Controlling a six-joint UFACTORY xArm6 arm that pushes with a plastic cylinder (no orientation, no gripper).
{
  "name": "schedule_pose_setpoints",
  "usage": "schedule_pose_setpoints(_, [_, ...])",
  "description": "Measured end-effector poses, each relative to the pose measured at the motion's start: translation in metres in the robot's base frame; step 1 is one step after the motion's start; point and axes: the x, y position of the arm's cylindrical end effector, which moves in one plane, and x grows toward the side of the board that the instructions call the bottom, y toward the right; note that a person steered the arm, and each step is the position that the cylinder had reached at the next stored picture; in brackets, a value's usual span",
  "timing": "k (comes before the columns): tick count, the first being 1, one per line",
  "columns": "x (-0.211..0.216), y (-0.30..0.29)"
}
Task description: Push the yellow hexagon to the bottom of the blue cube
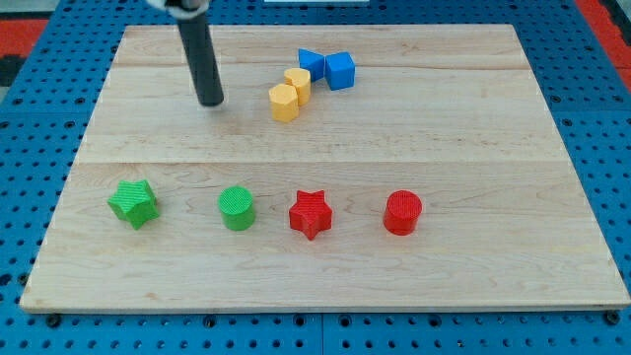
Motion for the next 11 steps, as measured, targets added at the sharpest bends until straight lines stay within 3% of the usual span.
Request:
schedule_pose_setpoints(1, [0.02,0.029])
schedule_pose_setpoints(3, [-0.01,0.052])
schedule_pose_setpoints(4, [-0.023,0.095])
schedule_pose_setpoints(7, [0.009,0.171])
schedule_pose_setpoints(9, [-0.027,0.165])
schedule_pose_setpoints(11, [-0.018,0.165])
